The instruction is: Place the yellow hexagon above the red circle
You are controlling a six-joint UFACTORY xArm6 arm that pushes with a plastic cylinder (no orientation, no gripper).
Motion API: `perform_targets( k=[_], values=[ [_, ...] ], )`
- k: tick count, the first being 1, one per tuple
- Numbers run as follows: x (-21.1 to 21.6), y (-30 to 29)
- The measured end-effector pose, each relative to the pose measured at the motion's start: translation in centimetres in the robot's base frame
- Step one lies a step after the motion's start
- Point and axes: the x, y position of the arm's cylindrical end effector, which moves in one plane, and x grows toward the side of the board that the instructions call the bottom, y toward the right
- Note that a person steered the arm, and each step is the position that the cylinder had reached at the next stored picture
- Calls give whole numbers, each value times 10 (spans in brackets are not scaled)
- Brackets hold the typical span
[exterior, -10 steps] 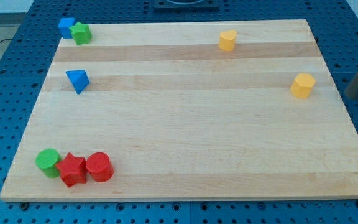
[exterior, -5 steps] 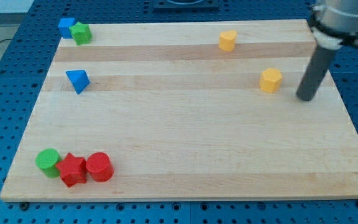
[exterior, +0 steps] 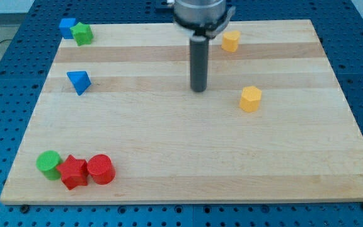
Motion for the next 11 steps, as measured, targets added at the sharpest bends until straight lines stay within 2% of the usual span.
perform_targets(
  k=[1, 2, 3, 4, 5, 7, 9, 10, 11],
  values=[
    [-7, 89],
    [26, 135],
    [72, 69],
    [112, -20],
    [119, -27],
    [121, 50],
    [132, -103],
    [140, -155],
    [135, -151]
  ],
)
